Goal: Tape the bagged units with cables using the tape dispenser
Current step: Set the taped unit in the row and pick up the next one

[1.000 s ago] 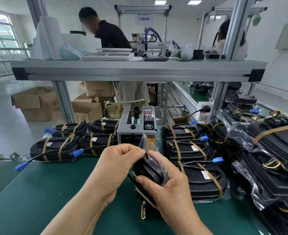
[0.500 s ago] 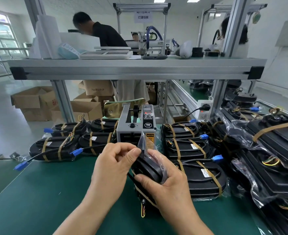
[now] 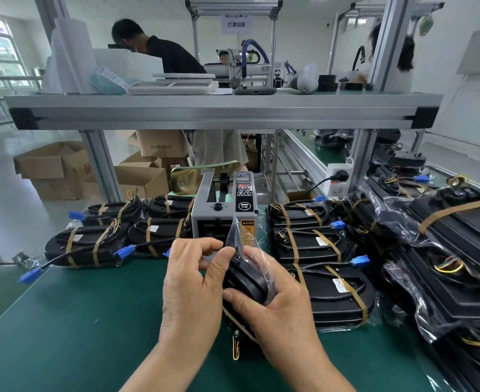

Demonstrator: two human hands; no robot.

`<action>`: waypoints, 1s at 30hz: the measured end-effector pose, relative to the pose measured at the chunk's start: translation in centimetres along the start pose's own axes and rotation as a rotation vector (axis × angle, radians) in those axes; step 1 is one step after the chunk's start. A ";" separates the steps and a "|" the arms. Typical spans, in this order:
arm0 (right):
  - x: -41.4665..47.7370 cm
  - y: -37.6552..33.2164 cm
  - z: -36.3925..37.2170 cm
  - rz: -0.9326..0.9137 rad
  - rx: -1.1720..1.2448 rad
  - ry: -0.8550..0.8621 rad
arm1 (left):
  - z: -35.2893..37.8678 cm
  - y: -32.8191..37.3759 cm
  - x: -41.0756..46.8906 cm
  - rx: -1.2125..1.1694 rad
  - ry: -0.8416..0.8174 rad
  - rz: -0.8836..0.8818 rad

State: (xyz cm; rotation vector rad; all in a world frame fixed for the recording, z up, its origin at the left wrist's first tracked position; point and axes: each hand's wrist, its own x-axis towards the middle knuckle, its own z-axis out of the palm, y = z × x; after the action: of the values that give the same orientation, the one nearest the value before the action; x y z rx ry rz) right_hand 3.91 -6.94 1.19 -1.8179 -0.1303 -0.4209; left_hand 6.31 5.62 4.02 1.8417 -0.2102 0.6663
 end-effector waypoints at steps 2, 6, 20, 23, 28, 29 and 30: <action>0.0 0.1 0.0 -0.007 0.010 0.002 | -0.1 0.0 0.1 0.009 -0.013 -0.005; 0.0 0.2 0.1 -0.011 -0.001 0.032 | -0.4 0.0 0.3 0.033 -0.018 -0.005; 0.0 0.2 0.1 0.019 0.064 0.010 | -2.1 0.7 0.9 0.143 -0.078 0.112; 0.0 0.3 0.2 0.023 0.065 0.012 | -2.3 0.3 1.1 0.059 -0.091 0.040; 0.0 0.4 0.2 0.019 0.046 0.011 | -2.8 0.5 0.6 0.060 -0.081 0.009; 0.0 0.5 0.2 0.018 0.046 0.011 | -2.7 0.7 0.4 0.056 -0.092 -0.004; 0.0 0.5 0.2 0.018 0.053 0.011 | -2.6 0.8 0.2 0.042 -0.104 -0.045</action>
State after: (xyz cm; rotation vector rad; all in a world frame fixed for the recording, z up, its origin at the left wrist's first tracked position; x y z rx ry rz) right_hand 4.11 -6.89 0.69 -1.7633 -0.1166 -0.4113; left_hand 5.20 7.68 5.37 1.9183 -0.2239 0.5476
